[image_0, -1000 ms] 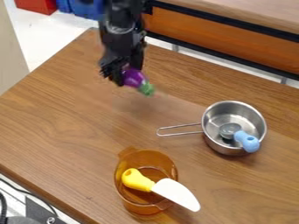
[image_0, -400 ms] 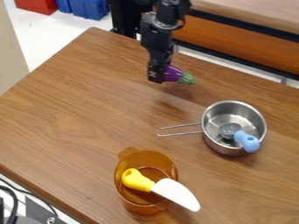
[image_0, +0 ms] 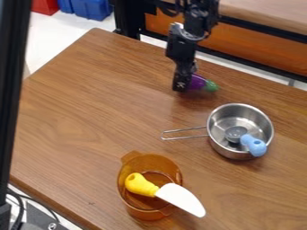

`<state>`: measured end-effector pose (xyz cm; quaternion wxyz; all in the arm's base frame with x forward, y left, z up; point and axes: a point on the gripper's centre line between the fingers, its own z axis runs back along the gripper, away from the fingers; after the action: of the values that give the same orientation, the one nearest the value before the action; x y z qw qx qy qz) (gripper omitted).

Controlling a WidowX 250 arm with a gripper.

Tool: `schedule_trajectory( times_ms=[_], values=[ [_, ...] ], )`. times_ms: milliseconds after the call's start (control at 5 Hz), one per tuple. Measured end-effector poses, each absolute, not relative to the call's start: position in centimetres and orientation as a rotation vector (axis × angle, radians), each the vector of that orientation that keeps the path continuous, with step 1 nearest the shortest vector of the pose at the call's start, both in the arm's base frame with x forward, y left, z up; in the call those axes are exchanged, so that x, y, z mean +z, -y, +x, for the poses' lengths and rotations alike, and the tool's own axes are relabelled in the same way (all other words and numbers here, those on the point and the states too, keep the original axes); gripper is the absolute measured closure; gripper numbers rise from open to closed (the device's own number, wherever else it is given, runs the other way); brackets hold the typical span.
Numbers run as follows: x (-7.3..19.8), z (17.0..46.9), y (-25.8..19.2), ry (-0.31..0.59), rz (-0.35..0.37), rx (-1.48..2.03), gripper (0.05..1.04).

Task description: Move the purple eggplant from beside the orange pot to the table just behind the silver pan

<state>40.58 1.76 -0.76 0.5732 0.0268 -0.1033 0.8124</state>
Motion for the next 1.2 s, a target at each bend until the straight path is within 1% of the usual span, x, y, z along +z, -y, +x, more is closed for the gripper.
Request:
schedule_trajectory(
  times_ms=[200, 400, 600, 800, 1200],
  values=[
    [-1.4, 41.3, -0.3, 0.24, 0.065, 1.888, 0.38],
    [-1.5, 42.0, 0.7, 0.223, 0.036, 1.886, 0.38],
    [-1.6, 41.8, 1.1, 0.18, 0.033, 1.857, 0.312],
    [-2.0, 41.9, 1.2, 0.154, 0.047, 1.838, 0.098],
    [-2.4, 41.6, 0.9, 0.098, 0.048, 1.802, 0.087]
  ],
)
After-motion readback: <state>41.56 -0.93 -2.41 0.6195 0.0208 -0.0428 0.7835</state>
